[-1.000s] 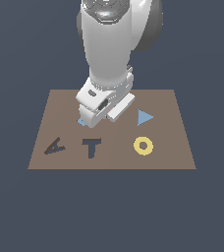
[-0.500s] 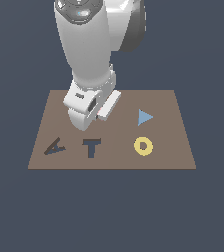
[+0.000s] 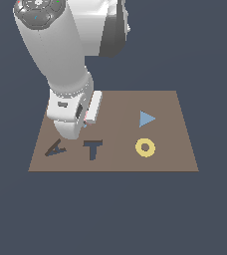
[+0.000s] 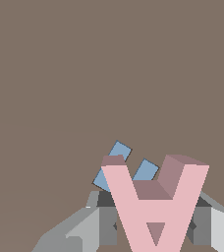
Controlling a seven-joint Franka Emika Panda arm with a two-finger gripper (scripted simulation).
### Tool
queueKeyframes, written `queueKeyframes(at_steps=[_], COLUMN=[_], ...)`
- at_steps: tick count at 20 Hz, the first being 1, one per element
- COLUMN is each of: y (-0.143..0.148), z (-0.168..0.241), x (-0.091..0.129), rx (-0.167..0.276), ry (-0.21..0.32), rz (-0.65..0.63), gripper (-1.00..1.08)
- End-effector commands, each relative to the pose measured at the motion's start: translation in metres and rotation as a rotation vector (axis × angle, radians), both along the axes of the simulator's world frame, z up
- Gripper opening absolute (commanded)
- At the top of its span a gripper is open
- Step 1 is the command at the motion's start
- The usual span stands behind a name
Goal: Insert a designated object into the corresponding slot on a board.
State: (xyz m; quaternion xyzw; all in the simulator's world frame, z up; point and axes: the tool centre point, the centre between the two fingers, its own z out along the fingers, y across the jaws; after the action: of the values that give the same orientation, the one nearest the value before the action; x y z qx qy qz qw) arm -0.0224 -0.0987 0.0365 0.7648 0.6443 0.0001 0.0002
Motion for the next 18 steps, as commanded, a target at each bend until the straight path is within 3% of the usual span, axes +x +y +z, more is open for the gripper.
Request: queueKeyframes(at_steps=[1,18], y=[-0.013,-0.073], z=[0.001,0.003], x=[0.007,0.072], rx=[0.0,0.0], ry=[0.0,0.0], rz=[0.081,0.587], gripper=[-1.0,-1.0])
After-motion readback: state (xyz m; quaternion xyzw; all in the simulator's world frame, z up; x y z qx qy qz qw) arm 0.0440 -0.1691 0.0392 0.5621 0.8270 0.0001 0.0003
